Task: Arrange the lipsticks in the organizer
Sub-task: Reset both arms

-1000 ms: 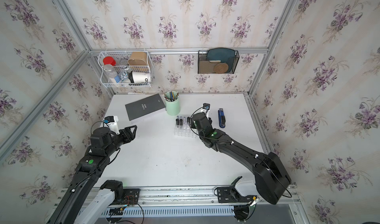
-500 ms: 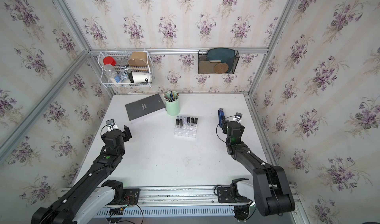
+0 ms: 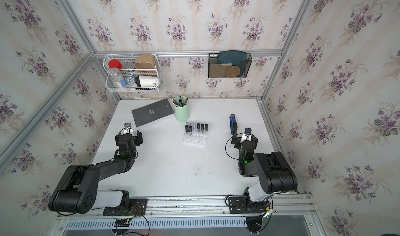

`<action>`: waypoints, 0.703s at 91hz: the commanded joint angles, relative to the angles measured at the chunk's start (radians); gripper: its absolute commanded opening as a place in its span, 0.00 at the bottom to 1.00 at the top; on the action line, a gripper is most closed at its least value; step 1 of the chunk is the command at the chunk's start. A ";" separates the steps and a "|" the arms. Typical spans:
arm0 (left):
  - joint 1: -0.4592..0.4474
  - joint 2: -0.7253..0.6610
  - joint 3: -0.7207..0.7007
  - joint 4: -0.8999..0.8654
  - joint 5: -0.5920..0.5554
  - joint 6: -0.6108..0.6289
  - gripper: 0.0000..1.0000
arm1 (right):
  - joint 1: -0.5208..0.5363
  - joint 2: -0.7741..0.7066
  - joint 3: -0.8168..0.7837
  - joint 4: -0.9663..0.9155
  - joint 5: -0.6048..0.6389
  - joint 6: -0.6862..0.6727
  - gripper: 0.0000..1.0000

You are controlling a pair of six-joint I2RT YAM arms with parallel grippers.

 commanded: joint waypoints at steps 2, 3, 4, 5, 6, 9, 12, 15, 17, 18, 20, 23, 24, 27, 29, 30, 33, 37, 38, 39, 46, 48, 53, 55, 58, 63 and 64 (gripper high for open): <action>-0.003 -0.070 -0.017 0.003 0.160 -0.045 0.93 | -0.015 -0.004 -0.001 0.102 -0.066 -0.002 1.00; 0.000 -0.081 -0.022 0.003 0.186 -0.067 0.93 | -0.015 -0.005 -0.003 0.104 -0.061 0.002 1.00; 0.002 -0.092 -0.028 0.006 0.208 -0.084 0.93 | -0.016 -0.005 -0.006 0.112 -0.054 0.005 1.00; 0.003 -0.100 -0.032 0.009 0.226 -0.096 0.93 | -0.017 -0.001 -0.011 0.127 -0.050 0.010 1.00; 0.004 -0.105 -0.032 0.010 0.244 -0.100 0.93 | -0.018 0.002 -0.016 0.143 -0.045 0.012 1.00; 0.003 -0.106 -0.018 0.001 0.281 -0.058 0.93 | -0.019 0.008 -0.027 0.171 -0.035 0.013 1.00; 0.005 -0.090 0.008 -0.026 0.271 -0.046 0.93 | -0.020 0.001 -0.027 0.161 -0.034 0.016 1.00; 0.014 -0.058 0.042 -0.052 0.263 -0.060 0.93 | -0.020 0.001 -0.024 0.152 -0.039 0.018 1.00; 0.018 -0.039 0.055 -0.060 0.273 -0.064 0.93 | -0.022 0.003 -0.021 0.154 -0.042 0.016 1.00; 0.019 -0.030 0.059 -0.060 0.284 -0.062 0.93 | -0.021 0.006 -0.019 0.156 -0.041 0.014 1.00; 0.020 -0.007 0.058 -0.045 0.299 -0.057 0.93 | -0.021 0.007 -0.016 0.150 -0.038 0.013 1.00; 0.019 0.026 0.045 0.008 0.314 -0.046 0.93 | -0.020 0.003 -0.010 0.131 -0.030 0.017 1.00; 0.020 0.036 0.036 0.032 0.314 -0.046 0.93 | -0.020 0.002 -0.008 0.126 -0.026 0.022 1.00; 0.021 0.096 0.013 0.124 0.308 -0.052 0.93 | -0.023 0.004 -0.004 0.120 -0.004 0.033 1.00; 0.021 0.133 0.000 0.178 0.309 -0.052 0.93 | -0.023 0.005 -0.001 0.117 0.012 0.040 1.00; 0.021 0.153 -0.004 0.210 0.312 -0.049 0.93 | -0.024 0.005 0.000 0.114 0.017 0.042 1.00; 0.021 0.202 -0.009 0.288 0.315 -0.028 0.95 | -0.024 0.003 0.004 0.106 0.020 0.042 1.00; 0.025 0.181 0.004 0.211 0.312 -0.041 0.95 | -0.024 0.004 0.002 0.110 0.021 0.043 1.00; 0.026 0.172 0.013 0.176 0.312 -0.048 0.95 | -0.025 0.005 0.002 0.111 0.021 0.043 1.00; 0.029 0.161 0.025 0.144 0.312 -0.054 0.95 | -0.025 0.005 0.002 0.112 0.021 0.043 1.00; 0.061 0.164 0.059 0.081 0.266 -0.113 0.95 | -0.024 0.004 0.002 0.109 0.021 0.044 1.00; 0.066 0.172 0.052 0.110 0.251 -0.127 0.95 | -0.023 0.004 0.002 0.110 0.021 0.044 1.00; 0.065 0.186 0.027 0.182 0.211 -0.132 0.95 | -0.024 0.003 0.002 0.109 0.021 0.044 1.00; 0.065 0.182 0.021 0.186 0.199 -0.138 0.95 | -0.024 0.003 0.002 0.110 0.021 0.044 1.00; 0.064 0.175 0.019 0.176 0.196 -0.144 0.95 | -0.023 0.004 0.002 0.110 0.021 0.044 1.00; 0.061 0.179 0.029 0.164 0.196 -0.139 0.95 | -0.024 0.003 0.002 0.109 0.021 0.043 1.00; 0.061 0.179 0.029 0.166 0.195 -0.138 0.95 | -0.024 0.004 0.002 0.109 0.021 0.042 1.00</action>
